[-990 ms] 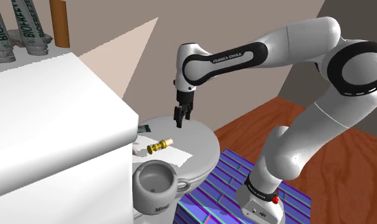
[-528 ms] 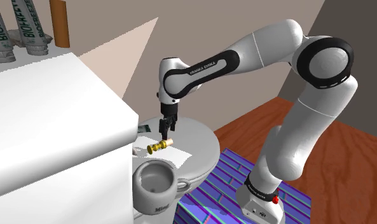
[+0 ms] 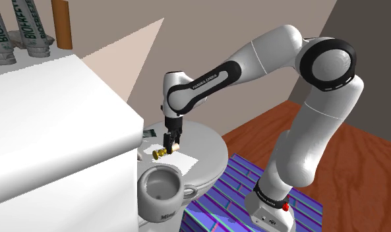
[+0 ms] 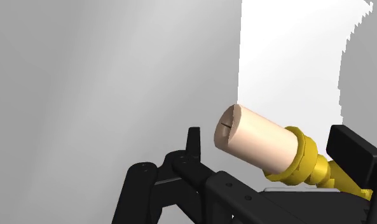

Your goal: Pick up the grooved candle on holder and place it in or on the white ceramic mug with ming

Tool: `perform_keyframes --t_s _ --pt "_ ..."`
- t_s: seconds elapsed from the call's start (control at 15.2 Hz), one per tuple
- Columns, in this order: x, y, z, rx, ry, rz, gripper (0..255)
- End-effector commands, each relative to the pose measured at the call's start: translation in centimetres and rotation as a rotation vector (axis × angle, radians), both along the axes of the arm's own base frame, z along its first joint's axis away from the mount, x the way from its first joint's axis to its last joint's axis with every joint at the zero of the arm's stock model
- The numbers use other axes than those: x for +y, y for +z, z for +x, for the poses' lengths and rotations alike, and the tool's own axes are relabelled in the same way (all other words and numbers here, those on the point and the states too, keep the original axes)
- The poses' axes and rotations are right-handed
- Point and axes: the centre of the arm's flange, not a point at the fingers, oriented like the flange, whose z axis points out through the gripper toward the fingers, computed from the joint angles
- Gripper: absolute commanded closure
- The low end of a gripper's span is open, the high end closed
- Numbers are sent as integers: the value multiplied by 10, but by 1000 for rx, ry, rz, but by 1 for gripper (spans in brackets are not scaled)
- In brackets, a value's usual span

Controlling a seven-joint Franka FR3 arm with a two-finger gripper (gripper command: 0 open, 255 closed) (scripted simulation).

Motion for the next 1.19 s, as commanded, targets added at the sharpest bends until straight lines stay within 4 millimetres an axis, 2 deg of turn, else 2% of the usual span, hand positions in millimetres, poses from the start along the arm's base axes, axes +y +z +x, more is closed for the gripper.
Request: perform_keyframes --t_s 0.0,0.4,0.46,1.06,1.12 --pt "0 -3 -1 -1 0 0 0" --pt "0 -3 -1 -1 0 0 0" --pt "0 -3 -1 -1 0 0 255" --pt "0 -3 -1 -1 0 0 255" --pt "0 2 -1 -1 0 0 255"
